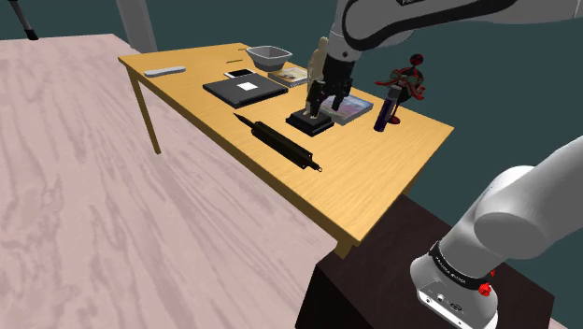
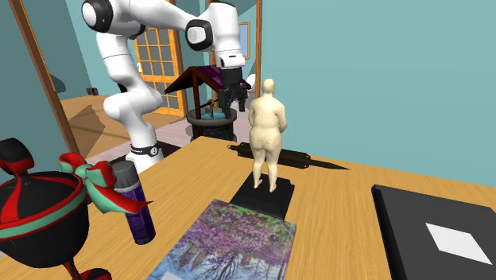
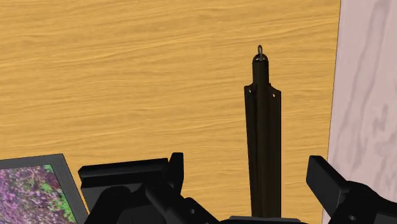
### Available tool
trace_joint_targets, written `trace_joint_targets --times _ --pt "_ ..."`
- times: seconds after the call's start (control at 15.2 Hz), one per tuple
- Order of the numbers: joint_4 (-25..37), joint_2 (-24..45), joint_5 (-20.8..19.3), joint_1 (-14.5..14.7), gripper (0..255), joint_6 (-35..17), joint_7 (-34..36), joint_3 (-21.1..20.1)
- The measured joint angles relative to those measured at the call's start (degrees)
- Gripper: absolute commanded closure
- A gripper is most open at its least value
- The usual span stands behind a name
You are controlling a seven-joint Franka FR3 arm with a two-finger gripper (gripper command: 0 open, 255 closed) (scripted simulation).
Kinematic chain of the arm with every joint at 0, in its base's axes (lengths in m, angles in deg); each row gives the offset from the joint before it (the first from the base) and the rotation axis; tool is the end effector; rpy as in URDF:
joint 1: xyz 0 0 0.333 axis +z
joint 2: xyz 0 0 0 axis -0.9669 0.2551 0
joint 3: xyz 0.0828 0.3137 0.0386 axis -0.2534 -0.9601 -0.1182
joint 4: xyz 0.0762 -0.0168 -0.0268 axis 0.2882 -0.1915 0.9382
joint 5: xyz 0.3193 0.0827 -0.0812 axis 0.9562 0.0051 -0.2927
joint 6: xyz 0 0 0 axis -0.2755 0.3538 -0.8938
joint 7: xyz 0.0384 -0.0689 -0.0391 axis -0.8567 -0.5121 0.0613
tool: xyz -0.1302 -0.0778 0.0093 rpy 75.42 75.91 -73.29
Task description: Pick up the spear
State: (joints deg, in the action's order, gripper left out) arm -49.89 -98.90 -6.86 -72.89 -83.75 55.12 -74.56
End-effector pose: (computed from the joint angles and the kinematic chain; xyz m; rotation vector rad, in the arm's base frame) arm 0.4250 0.0510 0.4790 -3.1038 0.0121 -0.1224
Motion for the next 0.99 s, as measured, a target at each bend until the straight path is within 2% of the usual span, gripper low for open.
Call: trace_joint_targets --times 0.46,0.99 --pt "9.76 15.88 -2.66 1.09 0 -4.53 1.25 -1.89" --pt "25.95 34.68 -6.74 3.31 0 -5.06 2.78 -2.78"
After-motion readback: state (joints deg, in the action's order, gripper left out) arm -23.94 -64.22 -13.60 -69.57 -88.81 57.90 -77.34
